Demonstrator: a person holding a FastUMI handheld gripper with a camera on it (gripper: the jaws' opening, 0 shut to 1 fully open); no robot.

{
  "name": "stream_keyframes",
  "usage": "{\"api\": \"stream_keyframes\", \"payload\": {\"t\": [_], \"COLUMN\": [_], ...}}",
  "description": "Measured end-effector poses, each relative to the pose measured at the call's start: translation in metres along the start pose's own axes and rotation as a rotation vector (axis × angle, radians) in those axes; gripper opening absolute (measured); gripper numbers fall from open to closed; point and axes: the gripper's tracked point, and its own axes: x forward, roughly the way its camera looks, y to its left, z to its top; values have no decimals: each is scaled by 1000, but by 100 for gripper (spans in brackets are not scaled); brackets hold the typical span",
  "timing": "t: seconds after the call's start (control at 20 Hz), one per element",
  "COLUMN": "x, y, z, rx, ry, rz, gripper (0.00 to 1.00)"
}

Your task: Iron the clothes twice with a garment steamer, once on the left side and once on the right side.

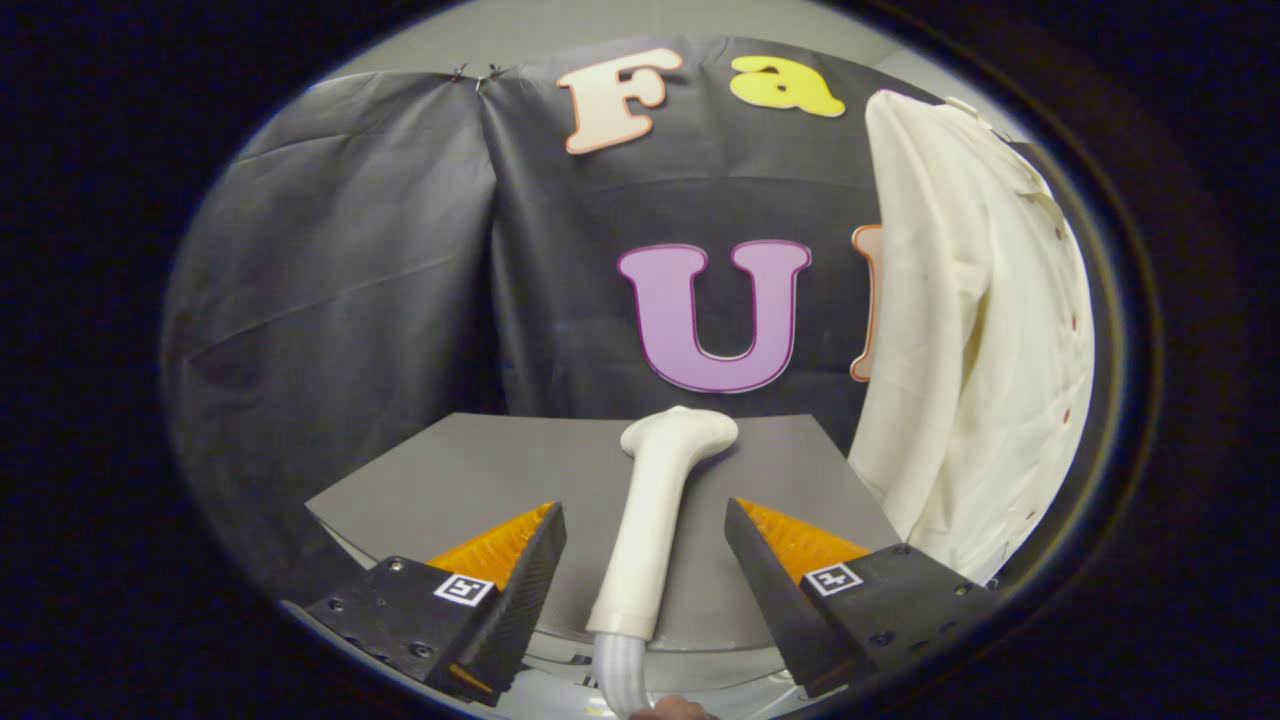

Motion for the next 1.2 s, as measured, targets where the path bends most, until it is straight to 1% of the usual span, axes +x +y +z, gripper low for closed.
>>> {"api": "stream_keyframes", "payload": {"t": [0.1, 0.2, 0.25, 0.3, 0.35, 0.4, 0.5, 0.55, 0.6, 0.65, 0.7, 0.75, 0.8, 1.05, 1.2], "x": [22, 32, 39, 44, 51, 55, 54, 44, 45, 40, 34, 30, 18, -45, -90], "y": [-4, -6, -6, -10, -12, -8, -7, -5, 0, -1, -8, -7, -9, -9, -15], "z": [-8, -14, -8, -7, -13, -31, -34, -32, -29, -31, -29, -32, -31, -44, -34], "rx": [-5, 7, 21, 27, 46, 77, 81, 94, 127, 138, 136, 125, 128, 134, 122], "ry": [64, 123, 116, 136, 177, 270, 247, 263, 240, 246, 220, 222, 195, 165, 127], "rz": [-26, -53, -61, -80, -85, -86, -87, -64, -38, -28, -36, -38, -30, 60, 93], "gripper": [98, 97, 95, 92, 84, 75, 58, 49, 40, 35, 34, 34, 33, 32, 32]}}
